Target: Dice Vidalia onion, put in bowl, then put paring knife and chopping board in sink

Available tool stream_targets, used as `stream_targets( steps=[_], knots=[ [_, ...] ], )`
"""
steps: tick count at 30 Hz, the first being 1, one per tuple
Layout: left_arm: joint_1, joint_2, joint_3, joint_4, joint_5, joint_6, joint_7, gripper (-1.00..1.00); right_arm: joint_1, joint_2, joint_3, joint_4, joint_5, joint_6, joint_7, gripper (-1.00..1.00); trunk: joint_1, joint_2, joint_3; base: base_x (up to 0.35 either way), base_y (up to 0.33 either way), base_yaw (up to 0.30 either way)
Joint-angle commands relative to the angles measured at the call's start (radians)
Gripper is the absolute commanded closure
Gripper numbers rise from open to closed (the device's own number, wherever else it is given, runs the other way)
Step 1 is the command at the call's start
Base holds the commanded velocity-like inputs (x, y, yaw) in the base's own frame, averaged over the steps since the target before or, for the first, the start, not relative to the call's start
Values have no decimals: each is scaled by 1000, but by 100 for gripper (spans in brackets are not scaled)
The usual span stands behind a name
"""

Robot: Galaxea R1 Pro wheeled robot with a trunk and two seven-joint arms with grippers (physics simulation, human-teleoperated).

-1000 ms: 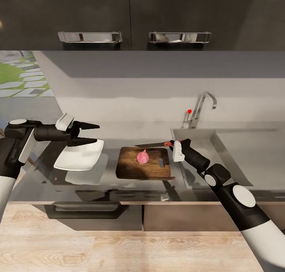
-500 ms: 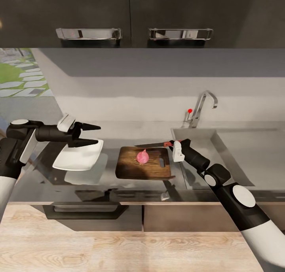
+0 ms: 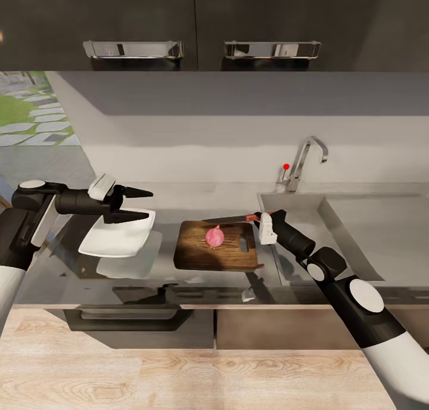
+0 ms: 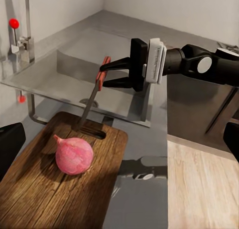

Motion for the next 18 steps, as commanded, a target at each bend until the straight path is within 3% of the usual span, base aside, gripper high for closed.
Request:
stream_targets(
  steps=[1, 18],
  knots=[
    [-1, 1, -3, 0, 5, 11, -1, -100, -1, 0, 1, -1, 7, -3, 2, 100, 4, -8, -5, 0, 0, 0],
    [-1, 1, -3, 1, 5, 10, 0, -100, -1, 0, 18, -1, 7, -3, 2, 100, 12, -22, -11, 0, 0, 0]
  ],
)
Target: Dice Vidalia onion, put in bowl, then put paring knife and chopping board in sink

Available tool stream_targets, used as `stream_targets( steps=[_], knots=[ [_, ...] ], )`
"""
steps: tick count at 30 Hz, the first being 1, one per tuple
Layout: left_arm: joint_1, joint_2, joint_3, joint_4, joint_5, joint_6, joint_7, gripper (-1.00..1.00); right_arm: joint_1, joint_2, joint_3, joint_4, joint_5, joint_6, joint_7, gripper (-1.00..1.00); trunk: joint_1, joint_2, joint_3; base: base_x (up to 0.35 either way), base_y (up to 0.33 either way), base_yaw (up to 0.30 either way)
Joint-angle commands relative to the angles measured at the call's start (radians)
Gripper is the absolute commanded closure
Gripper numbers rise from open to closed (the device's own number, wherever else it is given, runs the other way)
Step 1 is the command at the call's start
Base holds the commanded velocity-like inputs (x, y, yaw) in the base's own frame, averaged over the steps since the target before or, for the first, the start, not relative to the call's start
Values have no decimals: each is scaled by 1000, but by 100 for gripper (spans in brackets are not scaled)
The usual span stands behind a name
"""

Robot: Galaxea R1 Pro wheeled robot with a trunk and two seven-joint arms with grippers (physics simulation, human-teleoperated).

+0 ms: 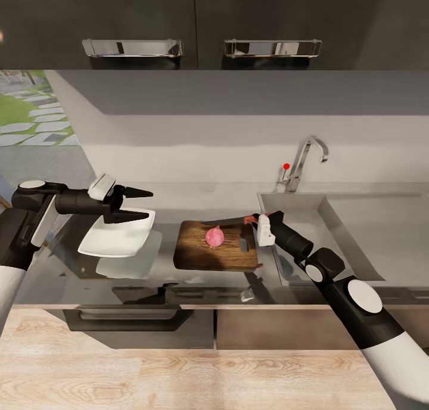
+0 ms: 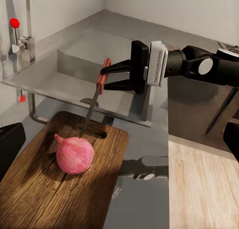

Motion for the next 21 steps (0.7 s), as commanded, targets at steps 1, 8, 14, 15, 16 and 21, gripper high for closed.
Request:
stream_targets(
  steps=[1, 8, 14, 15, 16, 21],
  knots=[
    [-1, 1, -3, 0, 5, 11, -1, -100, -1, 0, 1, -1, 7, -3, 2, 100, 0, -1, -1, 0, 0, 0],
    [-1, 1, -2, 1, 5, 10, -1, -100, -1, 0, 5, -1, 7, -3, 2, 100, 0, -1, -1, 0, 0, 0],
    [-1, 1, -1, 2, 5, 9, -1, -100, -1, 0, 27, -1, 7, -3, 2, 100, 16, -29, -14, 0, 0, 0],
    [-1, 1, -1, 2, 5, 9, -1, -100, -1, 0, 28, -1, 7, -3, 2, 100, 20, -36, -17, 0, 0, 0],
    [-1, 1, -1, 2, 5, 9, -1, -100, -1, 0, 29, -1, 7, -3, 2, 100, 23, -43, -20, 0, 0, 0],
    [-1, 1, -1, 2, 5, 9, -1, -100, -1, 0, 33, -1, 7, -3, 2, 100, 43, -78, -36, 0, 0, 0]
  ],
)
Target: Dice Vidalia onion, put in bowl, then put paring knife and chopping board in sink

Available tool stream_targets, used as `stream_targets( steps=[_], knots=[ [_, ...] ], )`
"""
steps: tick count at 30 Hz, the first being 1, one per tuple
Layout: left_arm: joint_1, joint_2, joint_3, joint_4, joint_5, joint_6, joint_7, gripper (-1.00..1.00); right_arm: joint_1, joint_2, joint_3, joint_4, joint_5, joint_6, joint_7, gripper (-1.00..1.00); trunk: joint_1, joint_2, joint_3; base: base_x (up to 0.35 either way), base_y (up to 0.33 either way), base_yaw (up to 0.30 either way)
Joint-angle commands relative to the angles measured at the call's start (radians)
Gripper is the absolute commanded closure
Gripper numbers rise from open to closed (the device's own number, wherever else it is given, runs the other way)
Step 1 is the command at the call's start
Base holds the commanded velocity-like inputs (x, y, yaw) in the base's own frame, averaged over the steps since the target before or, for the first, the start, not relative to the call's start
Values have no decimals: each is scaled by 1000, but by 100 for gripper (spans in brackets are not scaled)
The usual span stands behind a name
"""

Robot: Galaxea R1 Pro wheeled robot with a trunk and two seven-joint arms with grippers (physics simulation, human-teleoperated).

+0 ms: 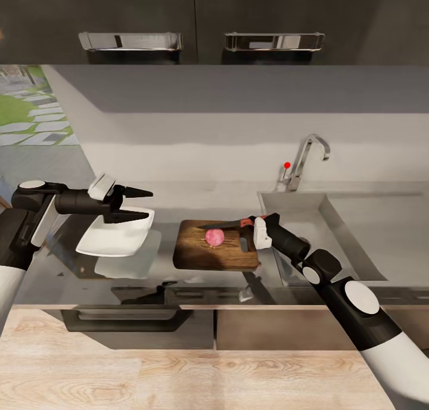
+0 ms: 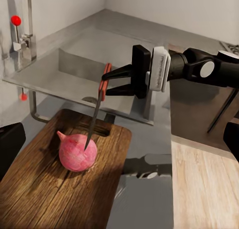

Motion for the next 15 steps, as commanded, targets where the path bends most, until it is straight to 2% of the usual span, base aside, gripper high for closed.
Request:
stream_targets(
  steps=[1, 11, 15],
  knots=[
    [-1, 1, -3, 0, 5, 11, -1, -100, -1, 0, 1, -1, 7, -3, 2, 100, 4, -9, -5, 0, 0, 0],
    [-1, 1, -4, 0, 4, 11, -1, -100, -1, 0, 2, -1, 7, -3, 2, 100, 35, -65, -30, 0, 0, 0],
    [-1, 1, -4, 0, 4, 10, -1, -100, -1, 0, 2, -1, 7, -3, 2, 100, 35, -65, -30, 0, 0, 0]
  ],
)
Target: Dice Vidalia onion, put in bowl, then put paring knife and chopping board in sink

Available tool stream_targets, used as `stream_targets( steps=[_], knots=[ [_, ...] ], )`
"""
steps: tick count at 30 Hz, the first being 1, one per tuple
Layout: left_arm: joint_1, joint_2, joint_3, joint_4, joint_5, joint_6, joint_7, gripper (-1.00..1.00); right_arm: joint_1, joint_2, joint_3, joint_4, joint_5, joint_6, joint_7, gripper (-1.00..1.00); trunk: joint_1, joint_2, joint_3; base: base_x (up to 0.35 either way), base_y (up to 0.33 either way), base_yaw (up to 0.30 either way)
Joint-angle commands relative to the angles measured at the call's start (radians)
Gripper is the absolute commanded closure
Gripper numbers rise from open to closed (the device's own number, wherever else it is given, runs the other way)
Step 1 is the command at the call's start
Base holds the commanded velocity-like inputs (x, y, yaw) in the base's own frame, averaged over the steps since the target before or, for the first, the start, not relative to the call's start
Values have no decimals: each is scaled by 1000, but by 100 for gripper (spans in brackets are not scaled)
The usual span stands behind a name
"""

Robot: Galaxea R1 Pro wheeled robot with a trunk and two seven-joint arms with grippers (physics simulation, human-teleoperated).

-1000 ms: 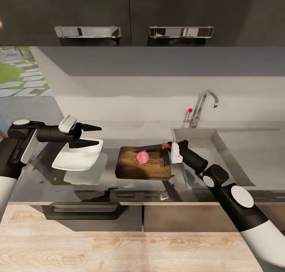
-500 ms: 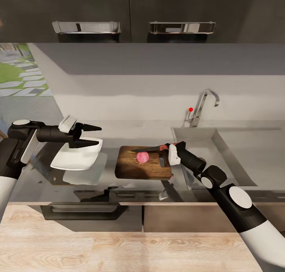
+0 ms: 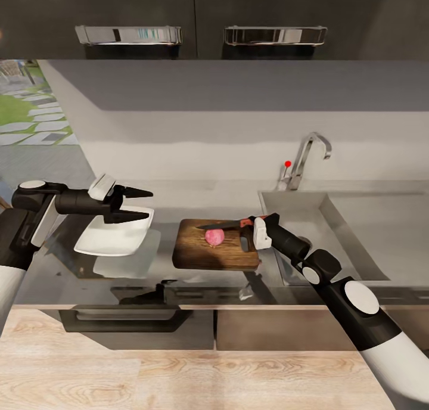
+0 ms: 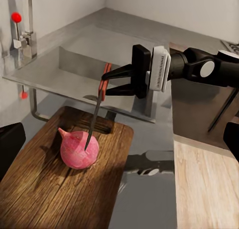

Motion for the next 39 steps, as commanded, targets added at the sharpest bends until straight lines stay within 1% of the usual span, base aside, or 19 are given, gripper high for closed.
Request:
stream_targets(
  steps=[1, 9, 18, 25, 29, 31, 38, 39],
  knots=[
    [-1, 1, -3, 0, 5, 10, -1, -100, -1, 0, 0, -1, 7, -3, 2, 100, 4, -8, -4, 0, 0, 0],
    [-1, 1, -3, 0, 5, 11, -1, -100, -1, 0, -1, -1, 8, -3, 2, 100, 35, -64, -29, 0, 0, 0],
    [-1, 1, -2, 0, 5, 11, -1, -100, -1, 0, -2, -1, 7, -3, 2, 100, 39, -71, -33, 0, 0, 0],
    [-1, 1, -1, 0, 5, 11, -1, -100, -1, 0, -2, -1, 7, -3, 2, 100, 65, -120, -54, 0, 0, 0],
    [-1, 1, -1, 0, 5, 11, -1, -100, -1, 0, -2, -1, 8, -3, 2, 100, 65, -120, -54, 0, 0, 0],
    [-1, 1, -1, 0, 5, 11, -1, -100, -1, 0, -2, -1, 7, -3, 2, 100, 73, -134, -61, 0, 0, 0],
    [-1, 1, -1, 0, 5, 11, -1, -100, -1, 0, -1, -1, 7, -3, 2, 100, 73, -134, -61, 0, 0, 0],
    [-1, 1, -1, 0, 5, 11, -1, -100, -1, 0, -1, -1, 7, -3, 2, 100, 77, -141, -64, 0, 0, 0]
  ],
)
